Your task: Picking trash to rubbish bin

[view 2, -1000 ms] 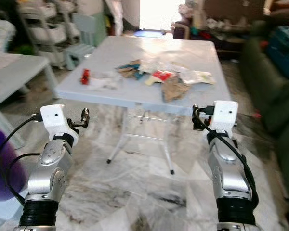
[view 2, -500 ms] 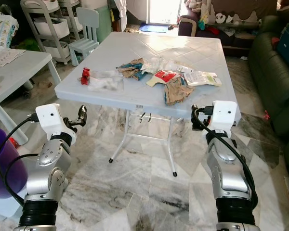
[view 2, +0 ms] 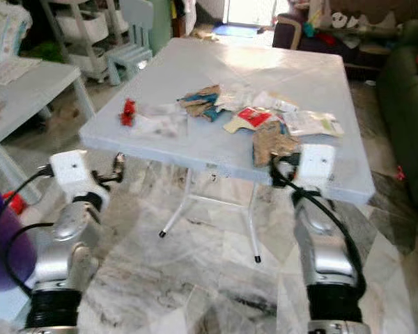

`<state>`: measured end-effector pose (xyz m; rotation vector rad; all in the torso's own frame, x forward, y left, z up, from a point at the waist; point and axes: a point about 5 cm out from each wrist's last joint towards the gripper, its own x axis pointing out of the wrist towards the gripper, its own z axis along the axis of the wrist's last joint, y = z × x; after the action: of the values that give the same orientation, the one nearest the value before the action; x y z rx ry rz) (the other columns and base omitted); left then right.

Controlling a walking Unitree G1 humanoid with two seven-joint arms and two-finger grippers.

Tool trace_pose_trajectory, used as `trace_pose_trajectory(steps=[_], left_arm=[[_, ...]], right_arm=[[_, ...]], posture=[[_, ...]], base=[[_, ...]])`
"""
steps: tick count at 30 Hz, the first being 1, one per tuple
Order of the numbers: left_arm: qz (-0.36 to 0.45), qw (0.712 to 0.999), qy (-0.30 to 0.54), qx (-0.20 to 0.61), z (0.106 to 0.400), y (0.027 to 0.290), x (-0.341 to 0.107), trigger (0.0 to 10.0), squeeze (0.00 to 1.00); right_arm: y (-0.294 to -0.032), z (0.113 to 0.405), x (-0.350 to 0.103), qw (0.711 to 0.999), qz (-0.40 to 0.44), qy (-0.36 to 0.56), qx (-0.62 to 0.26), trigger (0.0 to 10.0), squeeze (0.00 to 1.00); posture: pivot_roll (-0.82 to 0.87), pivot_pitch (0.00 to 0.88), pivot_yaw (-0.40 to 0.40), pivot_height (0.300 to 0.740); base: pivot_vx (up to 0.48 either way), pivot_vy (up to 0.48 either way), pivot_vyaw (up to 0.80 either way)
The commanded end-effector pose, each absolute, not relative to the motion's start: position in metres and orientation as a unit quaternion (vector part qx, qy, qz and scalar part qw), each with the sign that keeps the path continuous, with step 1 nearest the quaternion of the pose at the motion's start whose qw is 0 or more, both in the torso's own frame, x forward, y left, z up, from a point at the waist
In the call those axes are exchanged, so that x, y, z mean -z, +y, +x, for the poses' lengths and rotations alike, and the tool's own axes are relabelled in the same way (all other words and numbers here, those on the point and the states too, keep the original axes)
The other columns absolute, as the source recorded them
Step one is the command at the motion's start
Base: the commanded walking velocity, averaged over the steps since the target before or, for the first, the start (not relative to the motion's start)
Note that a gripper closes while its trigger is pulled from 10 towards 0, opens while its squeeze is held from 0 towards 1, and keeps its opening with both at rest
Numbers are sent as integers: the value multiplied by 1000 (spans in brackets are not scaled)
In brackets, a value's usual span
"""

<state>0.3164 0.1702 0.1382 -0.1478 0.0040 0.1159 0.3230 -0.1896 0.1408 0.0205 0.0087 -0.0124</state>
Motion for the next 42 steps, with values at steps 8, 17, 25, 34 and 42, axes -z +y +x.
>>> trace_pose_trajectory(steps=[8, 17, 25, 34, 42], left_arm=[[-72, 997, 4, -37, 317, 159, -140, 10000, 0], [-55, 998, 8, -38, 317, 156, -137, 10000, 0], [-53, 998, -6, -25, 317, 151, -141, 10000, 0], [-54, 998, -5, -27, 316, 151, -140, 10000, 0], [-61, 998, -3, -32, 316, 153, -139, 10000, 0]], right_arm=[[-195, 322, -143, 1000, 9, 4, 8, 10000, 0], [-194, 322, -141, 1000, 8, 10, 4, 10000, 0], [-193, 322, -142, 1000, 10, 9, 1, 10000, 0], [-193, 321, -141, 1000, 8, 12, -1, 10000, 0], [-193, 321, -140, 1000, 7, 13, -4, 10000, 0]], posture=[[-33, 0, -29, 740], [-33, 0, -30, 740], [-36, 0, -30, 740], [-37, 0, -30, 740], [-35, 0, -32, 740]], base=[[402, 0, 0], [158, 0, 0], [0, 0, 0], [0, -328, 0], [0, -81, 0]])
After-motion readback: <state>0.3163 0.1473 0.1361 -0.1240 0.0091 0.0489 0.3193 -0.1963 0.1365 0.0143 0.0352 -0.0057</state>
